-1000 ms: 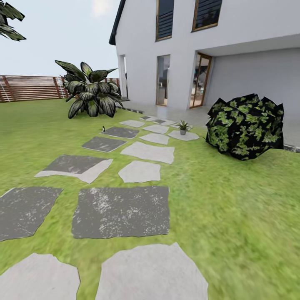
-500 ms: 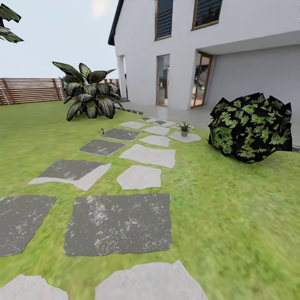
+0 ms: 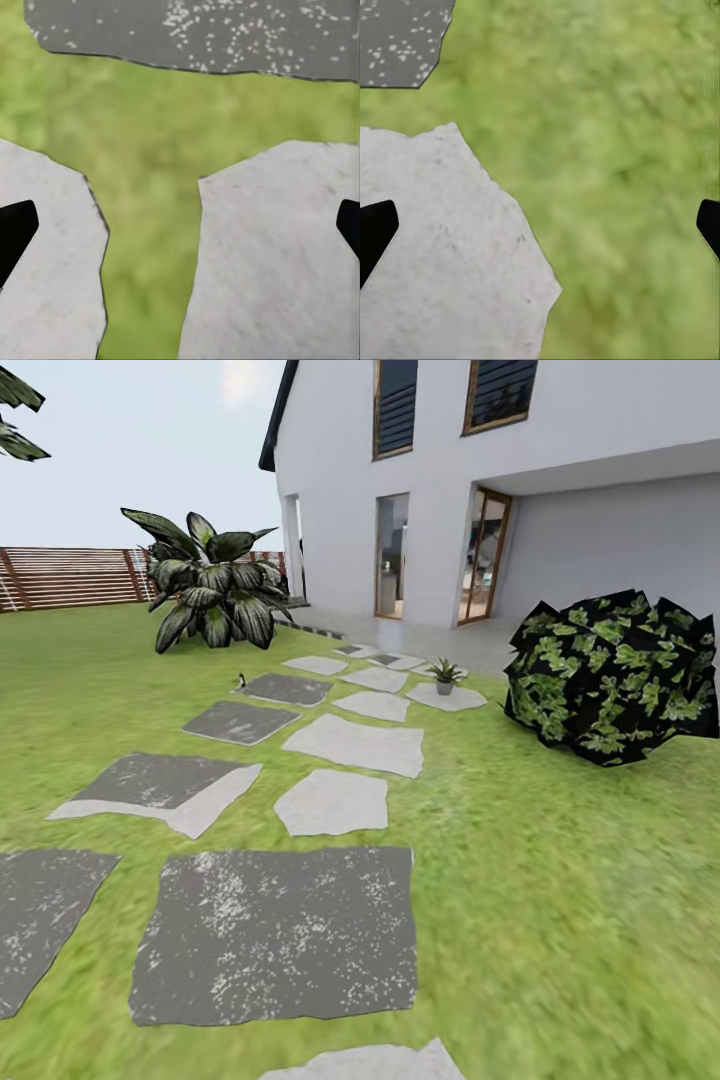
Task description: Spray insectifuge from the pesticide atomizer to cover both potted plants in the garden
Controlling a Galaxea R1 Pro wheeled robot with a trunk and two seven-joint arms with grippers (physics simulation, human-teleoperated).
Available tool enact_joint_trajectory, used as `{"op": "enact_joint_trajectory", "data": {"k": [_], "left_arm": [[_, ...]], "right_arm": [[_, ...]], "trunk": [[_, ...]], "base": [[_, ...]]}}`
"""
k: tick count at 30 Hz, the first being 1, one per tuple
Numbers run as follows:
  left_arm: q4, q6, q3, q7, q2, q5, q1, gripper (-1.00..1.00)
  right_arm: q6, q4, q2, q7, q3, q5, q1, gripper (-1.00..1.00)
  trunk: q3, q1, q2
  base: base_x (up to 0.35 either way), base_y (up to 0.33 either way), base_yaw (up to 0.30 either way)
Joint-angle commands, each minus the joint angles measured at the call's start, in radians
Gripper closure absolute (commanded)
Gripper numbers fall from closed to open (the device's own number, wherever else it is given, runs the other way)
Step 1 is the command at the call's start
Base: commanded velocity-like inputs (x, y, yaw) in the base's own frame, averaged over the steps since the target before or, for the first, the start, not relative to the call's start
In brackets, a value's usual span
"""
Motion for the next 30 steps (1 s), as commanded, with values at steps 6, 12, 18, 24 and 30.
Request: {"op": "enact_joint_trajectory", "data": {"k": [6,12,18,24,30], "left_arm": [[0.001,-0.003,0.003,0.0,0.0,-0.002,-0.001,-1.0],[0.001,-0.003,0.003,0.0,0.0,-0.002,-0.001,-1.0],[0.001,-0.003,0.003,0.0,0.0,-0.002,-0.001,-1.0],[0.001,-0.003,0.003,0.0,0.0,-0.002,-0.001,-1.0],[0.001,-0.003,0.003,-0.001,0.0,-0.002,-0.001,-1.0]], "right_arm": [[-0.003,0.001,0.0,0.0,0.001,0.001,0.0,-1.0],[-0.003,0.002,0.0,0.0,0.003,0.001,0.0,-1.0],[-0.003,0.002,0.0,0.0,0.003,0.001,0.0,-1.0],[-0.003,0.002,0.0,0.0,0.003,0.001,0.0,-1.0],[-0.003,0.002,0.0,0.0,0.003,0.001,0.0,-1.0]], "trunk": [[-0.001,0.0,0.0],[-0.001,0.0,0.0],[-0.001,0.0,0.0],[-0.001,0.0,0.0],[-0.001,0.0,0.0]], "base": [[0.338,0.0,0.0],[0.338,0.0,0.0],[0.338,0.0,0.0],[0.338,0.0,0.0],[0.338,0.0,0.0]]}}
